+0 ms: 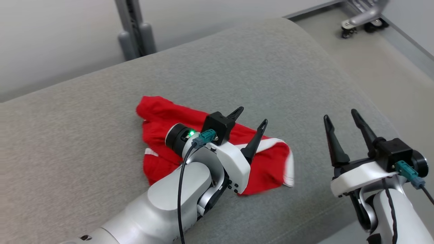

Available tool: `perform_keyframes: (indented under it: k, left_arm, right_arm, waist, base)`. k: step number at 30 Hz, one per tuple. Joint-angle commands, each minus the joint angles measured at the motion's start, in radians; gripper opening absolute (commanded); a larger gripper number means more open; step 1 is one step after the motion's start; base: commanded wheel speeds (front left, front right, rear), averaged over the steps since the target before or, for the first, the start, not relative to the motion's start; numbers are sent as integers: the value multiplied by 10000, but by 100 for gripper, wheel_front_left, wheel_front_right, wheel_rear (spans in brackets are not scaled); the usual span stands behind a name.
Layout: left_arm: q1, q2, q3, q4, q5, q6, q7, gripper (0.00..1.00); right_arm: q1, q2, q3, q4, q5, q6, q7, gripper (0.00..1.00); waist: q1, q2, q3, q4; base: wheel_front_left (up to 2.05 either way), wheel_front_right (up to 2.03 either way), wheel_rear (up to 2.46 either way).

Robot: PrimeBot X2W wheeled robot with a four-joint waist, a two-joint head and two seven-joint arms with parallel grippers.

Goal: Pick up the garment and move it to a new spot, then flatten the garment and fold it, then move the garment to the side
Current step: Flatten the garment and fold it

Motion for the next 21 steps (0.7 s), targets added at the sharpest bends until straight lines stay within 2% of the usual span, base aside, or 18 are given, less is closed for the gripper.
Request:
perform_keyframes:
  k: [1,4,7,11,17,19,21]
  left_arm:
    - [-136,47,-199,46,-20,44,-75,100]
    - [-173,51,-308,72,-188,209,-188,100]
    - [-190,54,97,109,-98,503,-249,100]
    - [248,181,1405,-165,958,999,-258,100]
    - [1856,1079,3498,-1355,2923,1437,-256,100]
    - [2653,1294,4249,-1773,3386,1524,-256,100]
    - [3385,1518,4961,-2184,3850,1398,-257,100]
  right_arm:
    - [-131,-140,-98,-69,-111,-2,-54,100]
    - [-151,-230,-136,-207,-65,-2,-54,100]
    - [-33,-278,30,-295,7,-2,-54,100]
    - [106,-390,346,-252,127,-2,-54,100]
    - [187,-652,1356,151,421,-2,-54,100]
    - [213,-770,1514,272,559,-4,-52,100]
    - [241,-805,1593,364,651,-2,-54,100]
  waist:
    - [0,0,-254,442]
    - [0,0,-470,847]
    - [0,0,-623,1196]
    - [0,0,-788,1815]
    - [0,0,-1093,2824]
    - [0,0,-1188,3176]
    - [0,0,-1254,3495]
  base:
    - [0,0,0]
    - [0,0,0]
    - [0,0,0]
    - [0,0,0]
    - [0,0,0]
    - [0,0,0]
    - [0,0,0]
